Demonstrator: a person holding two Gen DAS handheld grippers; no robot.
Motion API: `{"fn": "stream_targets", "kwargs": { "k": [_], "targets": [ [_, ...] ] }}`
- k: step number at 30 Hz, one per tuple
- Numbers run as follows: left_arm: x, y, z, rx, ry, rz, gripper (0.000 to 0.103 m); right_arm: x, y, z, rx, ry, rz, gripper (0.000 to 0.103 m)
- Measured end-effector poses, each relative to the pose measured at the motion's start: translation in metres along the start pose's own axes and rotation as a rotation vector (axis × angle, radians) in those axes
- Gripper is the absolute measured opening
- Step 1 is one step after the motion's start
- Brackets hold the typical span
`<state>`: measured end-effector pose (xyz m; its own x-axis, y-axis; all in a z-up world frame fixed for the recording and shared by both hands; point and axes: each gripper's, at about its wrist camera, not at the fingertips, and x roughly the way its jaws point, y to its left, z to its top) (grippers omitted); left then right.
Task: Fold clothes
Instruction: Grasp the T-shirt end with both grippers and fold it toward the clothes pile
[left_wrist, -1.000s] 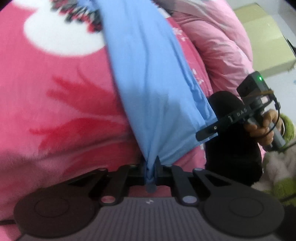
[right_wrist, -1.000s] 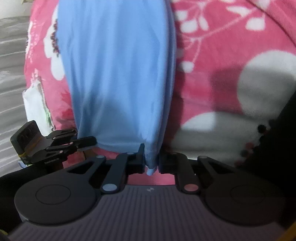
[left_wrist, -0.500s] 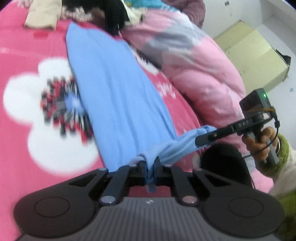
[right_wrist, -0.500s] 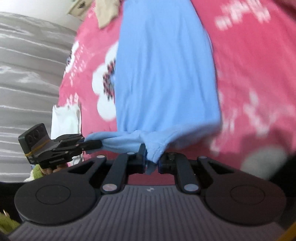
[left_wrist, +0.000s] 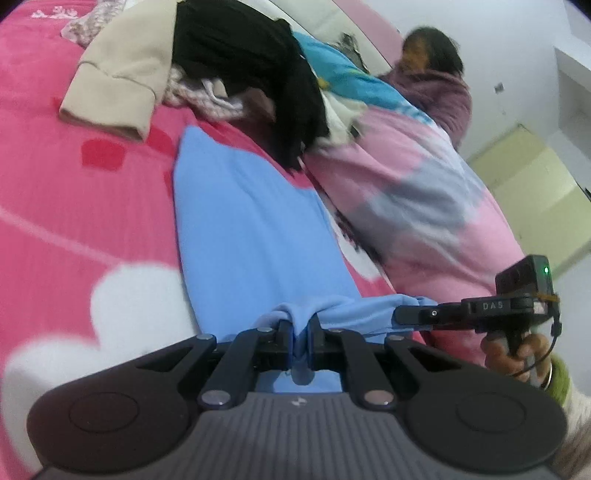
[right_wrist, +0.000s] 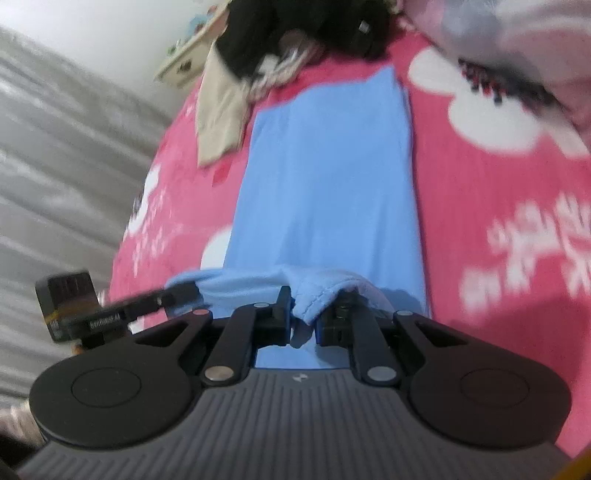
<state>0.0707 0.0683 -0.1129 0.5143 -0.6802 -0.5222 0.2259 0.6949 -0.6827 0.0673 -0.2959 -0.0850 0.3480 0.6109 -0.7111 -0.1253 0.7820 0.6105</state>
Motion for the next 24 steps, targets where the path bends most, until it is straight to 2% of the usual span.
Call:
{"fn": "stream_targets", "kwargs": {
  "k": [5,9,16,20,23,24],
  "targets": [
    [0.025,0.020,0.043,-0.005,-0.042,0.023,0.007,0.025,-0.007,0.043,0.024,-0.086,0.017,0.010],
    [0.050,0.034,0.079,-0.008,-0.043,0.050,0.007,0.044,-0.013,0.073,0.042,-0.138,0.028,0.010],
    [0.079,0.057,0.113,-0.029,-0.066,0.059,0.007,0.071,-0.030,0.116,0.084,-0.184,0.043,0.010],
    [0.099,0.081,0.121,-0.110,-0.055,0.055,0.009,0.085,-0.039,0.132,0.097,-0.217,0.061,0.010],
    [0.102,0.098,0.123,-0.201,-0.079,0.011,0.011,0.100,-0.054,0.141,0.144,-0.220,0.082,0.013],
    [0.100,0.103,0.123,-0.232,-0.097,-0.009,0.011,0.102,-0.061,0.144,0.180,-0.227,0.118,0.014]
  ]
}}
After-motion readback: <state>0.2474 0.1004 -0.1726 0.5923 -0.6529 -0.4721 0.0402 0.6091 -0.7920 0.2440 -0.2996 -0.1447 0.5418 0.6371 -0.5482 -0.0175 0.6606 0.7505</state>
